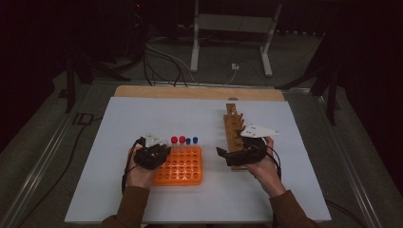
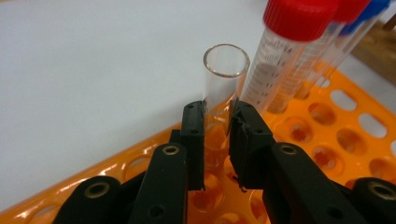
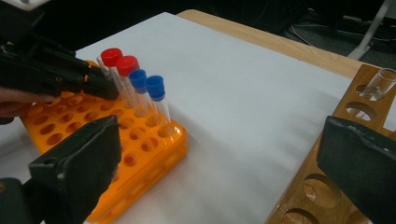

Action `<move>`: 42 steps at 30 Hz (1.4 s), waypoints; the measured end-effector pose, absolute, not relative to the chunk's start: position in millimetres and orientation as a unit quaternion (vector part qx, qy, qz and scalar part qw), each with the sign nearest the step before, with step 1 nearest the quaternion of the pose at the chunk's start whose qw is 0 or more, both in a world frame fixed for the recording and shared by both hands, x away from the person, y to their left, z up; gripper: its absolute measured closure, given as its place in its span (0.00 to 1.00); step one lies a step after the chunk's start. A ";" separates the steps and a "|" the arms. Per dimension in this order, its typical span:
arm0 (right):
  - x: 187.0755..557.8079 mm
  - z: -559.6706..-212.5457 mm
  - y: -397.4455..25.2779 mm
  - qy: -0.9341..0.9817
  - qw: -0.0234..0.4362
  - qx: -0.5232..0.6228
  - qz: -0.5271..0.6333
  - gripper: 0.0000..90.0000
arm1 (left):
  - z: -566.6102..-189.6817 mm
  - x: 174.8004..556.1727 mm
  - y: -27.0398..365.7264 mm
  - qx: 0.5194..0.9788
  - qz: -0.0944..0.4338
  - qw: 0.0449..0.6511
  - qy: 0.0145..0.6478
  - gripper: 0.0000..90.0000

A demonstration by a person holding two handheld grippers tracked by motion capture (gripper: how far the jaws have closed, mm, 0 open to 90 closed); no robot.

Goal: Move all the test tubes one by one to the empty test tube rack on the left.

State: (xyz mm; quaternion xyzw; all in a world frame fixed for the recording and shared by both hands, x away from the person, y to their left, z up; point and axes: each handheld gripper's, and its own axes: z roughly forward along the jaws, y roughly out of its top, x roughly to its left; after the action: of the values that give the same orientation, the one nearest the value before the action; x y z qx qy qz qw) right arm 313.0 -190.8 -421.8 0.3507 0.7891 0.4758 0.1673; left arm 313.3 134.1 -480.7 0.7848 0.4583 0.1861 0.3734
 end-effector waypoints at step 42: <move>367.4 -394.2 -191.5 0.766 0.209 0.376 0.477 0.00 | -441.8 296.8 167.8 0.703 0.173 0.533 0.438 0.05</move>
State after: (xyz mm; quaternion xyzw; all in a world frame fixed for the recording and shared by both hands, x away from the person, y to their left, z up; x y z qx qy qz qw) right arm 367.4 -191.5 -394.2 0.3760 0.7662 0.4773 0.2093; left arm 296.8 167.8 -441.8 0.7028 0.4385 0.1728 0.5329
